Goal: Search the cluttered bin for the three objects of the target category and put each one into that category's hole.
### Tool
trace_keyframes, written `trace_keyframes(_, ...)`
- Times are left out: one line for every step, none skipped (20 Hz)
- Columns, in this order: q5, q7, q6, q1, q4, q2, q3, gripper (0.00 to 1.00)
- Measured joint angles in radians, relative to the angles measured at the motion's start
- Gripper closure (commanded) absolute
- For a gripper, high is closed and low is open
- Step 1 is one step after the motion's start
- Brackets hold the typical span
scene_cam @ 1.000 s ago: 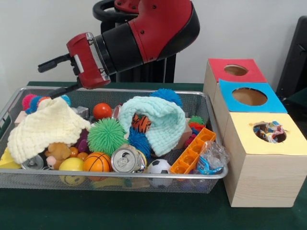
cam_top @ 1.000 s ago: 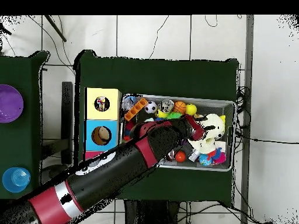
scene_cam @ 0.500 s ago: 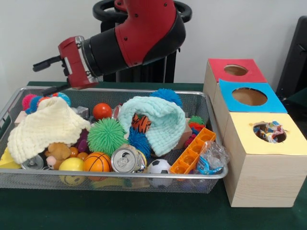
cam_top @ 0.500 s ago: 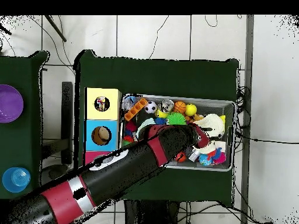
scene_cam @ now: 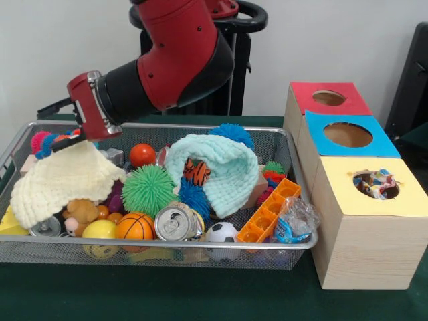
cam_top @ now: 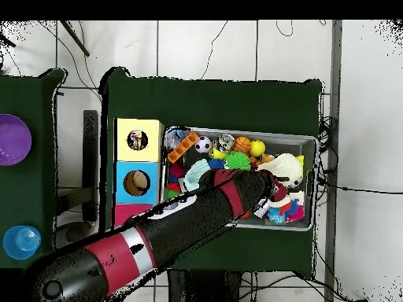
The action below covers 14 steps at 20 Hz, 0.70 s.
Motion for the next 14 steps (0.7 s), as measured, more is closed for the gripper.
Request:
trace_keyframes(-0.007, 0.0, 0.0, -0.011, -0.013, 0.0, 0.016, 0.0)
trace_keyframes(-0.012, 0.0, 0.0, -0.02, -0.024, 0.0, 0.029, 0.0)
trace_keyframes(-0.014, 0.0, 0.0, -0.025, -0.03, 0.001, 0.038, 0.0)
trace_keyframes(-0.016, 0.0, 0.0, -0.029, -0.035, 0.001, 0.043, 0.0)
trace_keyframes(-0.018, 0.0, 0.0, -0.036, -0.043, 0.002, 0.054, 0.0)
trace_keyframes(-0.019, 0.0, 0.0, -0.04, -0.049, 0.002, 0.062, 0.0)
trace_keyframes(-0.019, 0.0, 0.0, -0.046, -0.057, 0.002, 0.075, 0.0)
trace_keyframes(-0.019, 0.0, 0.0, -0.051, -0.065, 0.002, 0.087, 0.0)
trace_keyframes(-0.019, 0.0, 0.0, -0.054, -0.071, 0.003, 0.094, 0.0)
trace_keyframes(-0.019, 0.0, 0.0, -0.056, -0.074, 0.003, 0.099, 0.0)
trace_keyframes(-0.02, 0.0, 0.0, -0.06, -0.081, 0.004, 0.108, 0.0)
trace_keyframes(-0.02, 0.0, 0.0, -0.061, -0.083, 0.005, 0.112, 0.0)
trace_keyframes(-0.02, 0.0, 0.0, -0.061, -0.086, 0.006, 0.119, 0.0)
trace_keyframes(-0.02, 0.0, 0.0, -0.061, -0.086, 0.006, 0.121, 0.0)
